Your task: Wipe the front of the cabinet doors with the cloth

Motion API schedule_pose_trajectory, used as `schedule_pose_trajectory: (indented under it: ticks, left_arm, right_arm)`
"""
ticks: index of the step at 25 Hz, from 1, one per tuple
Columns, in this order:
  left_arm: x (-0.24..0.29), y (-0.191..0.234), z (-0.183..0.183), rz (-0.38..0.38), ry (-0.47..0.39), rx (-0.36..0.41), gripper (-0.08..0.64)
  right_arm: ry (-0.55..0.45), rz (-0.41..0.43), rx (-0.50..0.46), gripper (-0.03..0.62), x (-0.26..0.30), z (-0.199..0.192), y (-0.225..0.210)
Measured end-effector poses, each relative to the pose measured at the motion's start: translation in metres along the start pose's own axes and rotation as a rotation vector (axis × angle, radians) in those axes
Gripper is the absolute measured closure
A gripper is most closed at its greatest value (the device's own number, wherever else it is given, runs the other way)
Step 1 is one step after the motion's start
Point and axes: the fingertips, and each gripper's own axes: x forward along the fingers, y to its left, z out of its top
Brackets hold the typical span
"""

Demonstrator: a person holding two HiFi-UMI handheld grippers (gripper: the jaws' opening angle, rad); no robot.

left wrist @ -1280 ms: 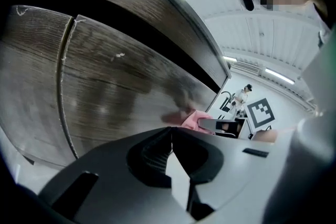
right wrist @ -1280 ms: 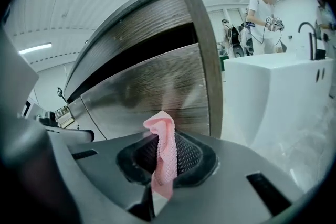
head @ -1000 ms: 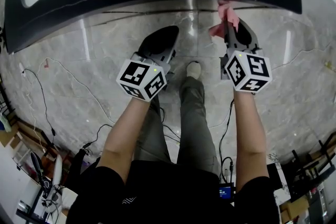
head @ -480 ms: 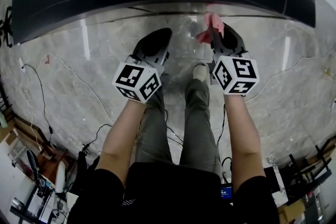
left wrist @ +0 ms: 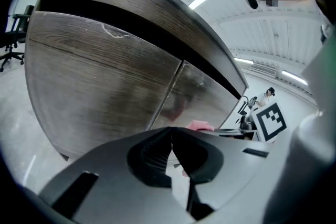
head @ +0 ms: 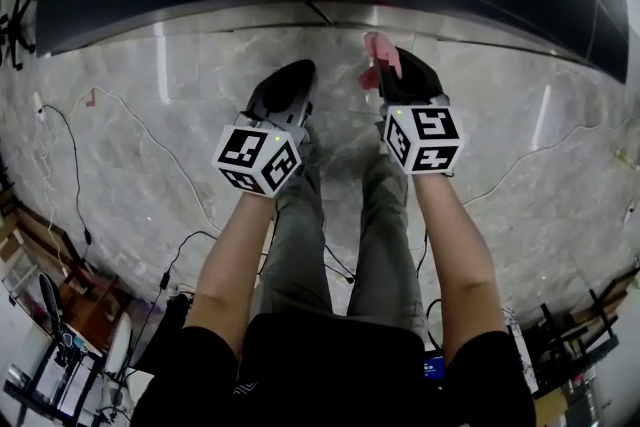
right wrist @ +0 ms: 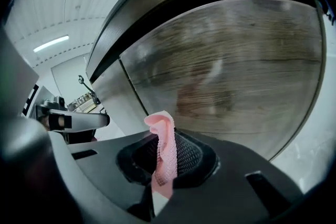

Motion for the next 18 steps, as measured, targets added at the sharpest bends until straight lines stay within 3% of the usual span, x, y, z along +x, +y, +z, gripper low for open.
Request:
schedule_pose_trajectory:
  ticks: [11,18]
  left_arm:
    - [-0.005,0.043,-0.003,0.027,-0.003,-0.021,0.551]
    - [0.005,0.040,-0.004,-0.006,0.014,-0.008,0.551]
  right_arm:
    - [0.040,0.029,-0.038,0.545,0.057,-0.010,0.041]
    - [0.053,0.028,-0.082,0.545,0.071,-0.005,0.032]
